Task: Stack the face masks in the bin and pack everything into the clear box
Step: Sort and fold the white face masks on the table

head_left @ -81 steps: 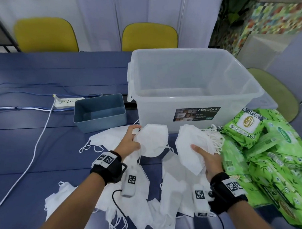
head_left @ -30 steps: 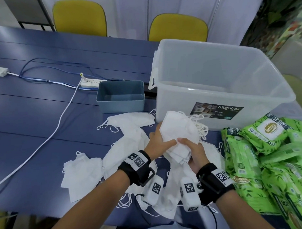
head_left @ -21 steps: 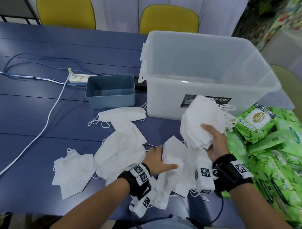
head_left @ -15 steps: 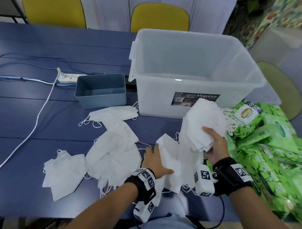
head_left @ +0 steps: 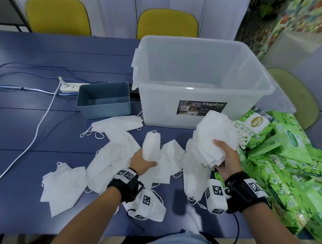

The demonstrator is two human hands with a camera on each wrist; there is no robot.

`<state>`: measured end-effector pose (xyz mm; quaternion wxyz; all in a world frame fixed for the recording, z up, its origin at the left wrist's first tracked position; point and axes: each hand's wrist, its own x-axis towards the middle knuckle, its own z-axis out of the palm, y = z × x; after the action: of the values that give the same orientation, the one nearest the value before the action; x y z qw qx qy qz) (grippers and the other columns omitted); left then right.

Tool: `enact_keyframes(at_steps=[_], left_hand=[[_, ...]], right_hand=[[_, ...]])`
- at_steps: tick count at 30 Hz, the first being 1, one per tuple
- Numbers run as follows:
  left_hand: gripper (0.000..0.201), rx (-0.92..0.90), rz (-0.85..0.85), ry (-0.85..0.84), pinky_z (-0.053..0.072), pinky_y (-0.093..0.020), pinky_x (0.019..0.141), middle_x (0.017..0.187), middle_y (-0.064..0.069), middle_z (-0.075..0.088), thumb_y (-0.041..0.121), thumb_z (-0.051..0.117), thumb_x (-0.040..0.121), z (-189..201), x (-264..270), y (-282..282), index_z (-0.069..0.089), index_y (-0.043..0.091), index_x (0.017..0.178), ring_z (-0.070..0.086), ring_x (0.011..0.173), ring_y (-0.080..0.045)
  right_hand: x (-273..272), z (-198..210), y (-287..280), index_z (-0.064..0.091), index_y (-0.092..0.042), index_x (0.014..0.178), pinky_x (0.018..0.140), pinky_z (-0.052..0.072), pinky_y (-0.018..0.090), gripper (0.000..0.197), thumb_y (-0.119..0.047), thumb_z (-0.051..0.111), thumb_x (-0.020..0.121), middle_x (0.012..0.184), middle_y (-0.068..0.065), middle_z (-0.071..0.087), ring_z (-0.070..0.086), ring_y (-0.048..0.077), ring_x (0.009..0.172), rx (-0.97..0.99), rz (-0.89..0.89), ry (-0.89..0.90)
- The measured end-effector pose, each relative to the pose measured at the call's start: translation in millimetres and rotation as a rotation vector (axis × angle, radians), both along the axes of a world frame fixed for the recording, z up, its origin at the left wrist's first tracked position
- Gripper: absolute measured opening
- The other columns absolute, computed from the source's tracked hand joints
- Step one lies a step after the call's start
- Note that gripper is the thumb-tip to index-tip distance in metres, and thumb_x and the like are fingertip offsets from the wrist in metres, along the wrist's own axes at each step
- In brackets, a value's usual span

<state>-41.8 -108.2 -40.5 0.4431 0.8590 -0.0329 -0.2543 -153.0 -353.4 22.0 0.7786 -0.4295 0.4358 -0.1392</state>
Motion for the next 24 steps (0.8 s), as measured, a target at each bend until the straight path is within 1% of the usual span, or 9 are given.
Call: enact_keyframes(at_steps=[4, 8, 11, 13, 16, 18, 20, 22, 24], left_hand=[[0.07, -0.08, 0.142, -0.043, 0.041, -0.031, 0.094, 0.128, -0.013, 0.056, 0.006, 0.082, 0.068, 7.2, 25.6, 29.8, 0.047, 0.003, 0.129, 0.053, 0.117, -0.028], [0.086, -0.136, 0.301, -0.079, 0.039, -0.035, 0.099, 0.13, -0.013, 0.048, -0.005, 0.075, 0.071, 13.4, 42.8, 54.1, 0.028, 0.01, 0.141, 0.047, 0.123, -0.029], [0.095, -0.052, 0.325, -0.17, 0.035, -0.038, 0.104, 0.138, -0.017, 0.035, -0.004, 0.073, 0.073, 21.3, 48.3, 54.3, 0.018, 0.015, 0.147, 0.041, 0.125, -0.031], [0.091, 0.124, 0.319, -0.289, 0.034, -0.04, 0.103, 0.141, -0.02, 0.028, -0.002, 0.069, 0.074, 26.6, 47.9, 47.2, 0.02, 0.016, 0.148, 0.036, 0.125, -0.035], [0.075, 0.363, 0.051, -0.481, 0.035, -0.042, 0.098, 0.14, -0.011, 0.031, 0.003, 0.063, 0.077, 27.6, 45.2, 32.5, 0.033, 0.023, 0.143, 0.033, 0.126, -0.033], [0.067, 0.493, -0.335, -0.541, 0.03, -0.041, 0.102, 0.143, -0.002, 0.032, 0.002, 0.056, 0.078, 22.0, 44.9, 20.6, 0.04, 0.028, 0.139, 0.027, 0.133, -0.028], [0.072, 0.689, -0.696, -0.495, 0.018, -0.046, 0.111, 0.15, 0.005, 0.024, 0.001, 0.053, 0.08, 16.9, 45.6, 9.6, 0.034, 0.029, 0.143, 0.014, 0.141, -0.023], [0.077, 0.84, -0.872, -0.409, 0.01, -0.055, 0.113, 0.154, 0.006, 0.016, 0.007, 0.057, 0.083, 14.4, 49.3, 1.4, 0.022, 0.028, 0.148, 0.006, 0.145, -0.022], [0.08, 0.891, -0.91, -0.399, 0.009, -0.06, 0.112, 0.152, 0.004, 0.019, 0.012, 0.062, 0.081, 14.5, 54.0, -2.9, 0.021, 0.028, 0.147, 0.01, 0.144, -0.023]], right_hand=[[2.1, 1.2, -1.0, 0.054, -0.014, 0.128, 0.082, 0.046, 0.069, 0.093, -0.03, 0.09, 0.043, 0.118, 0.008, 0.068, 0.063, 0.035, 0.109, 0.005, 0.01, 0.002], [5.3, -1.3, -0.5, 0.052, -0.013, 0.129, 0.085, 0.046, 0.067, 0.11, -0.034, 0.094, 0.03, 0.119, 0.007, 0.067, 0.065, 0.032, 0.107, 0.016, 0.003, -0.015], [7.3, -1.9, 0.6, 0.053, -0.013, 0.129, 0.083, 0.048, 0.06, 0.114, -0.037, 0.094, 0.025, 0.118, 0.007, 0.068, 0.065, 0.032, 0.107, 0.01, 0.012, -0.013], [8.3, -2.7, 0.3, 0.054, -0.012, 0.129, 0.08, 0.051, 0.056, 0.114, -0.037, 0.094, 0.024, 0.118, 0.007, 0.068, 0.065, 0.031, 0.107, 0.006, 0.015, -0.023], [9.0, -2.5, 0.1, 0.052, -0.011, 0.13, 0.084, 0.05, 0.06, 0.116, -0.035, 0.094, 0.024, 0.119, 0.007, 0.068, 0.065, 0.031, 0.107, 0.013, -0.002, -0.039], [9.2, -1.5, 1.2, 0.052, -0.01, 0.13, 0.085, 0.052, 0.058, 0.119, -0.035, 0.095, 0.022, 0.118, 0.006, 0.068, 0.066, 0.029, 0.106, 0.009, -0.012, -0.048], [7.9, -0.7, 2.4, 0.054, -0.01, 0.128, 0.082, 0.055, 0.053, 0.117, -0.036, 0.094, 0.021, 0.116, 0.006, 0.069, 0.066, 0.029, 0.104, -0.005, -0.026, -0.051], [5.9, 0.1, 2.8, 0.055, -0.011, 0.127, 0.077, 0.056, 0.05, 0.099, -0.031, 0.093, 0.038, 0.115, 0.006, 0.069, 0.065, 0.029, 0.106, -0.022, -0.03, -0.039], [3.7, -0.1, 1.4, 0.056, -0.01, 0.126, 0.076, 0.055, 0.047, 0.069, -0.02, 0.083, 0.064, 0.115, 0.007, 0.069, 0.064, 0.031, 0.107, -0.034, -0.029, -0.04]])
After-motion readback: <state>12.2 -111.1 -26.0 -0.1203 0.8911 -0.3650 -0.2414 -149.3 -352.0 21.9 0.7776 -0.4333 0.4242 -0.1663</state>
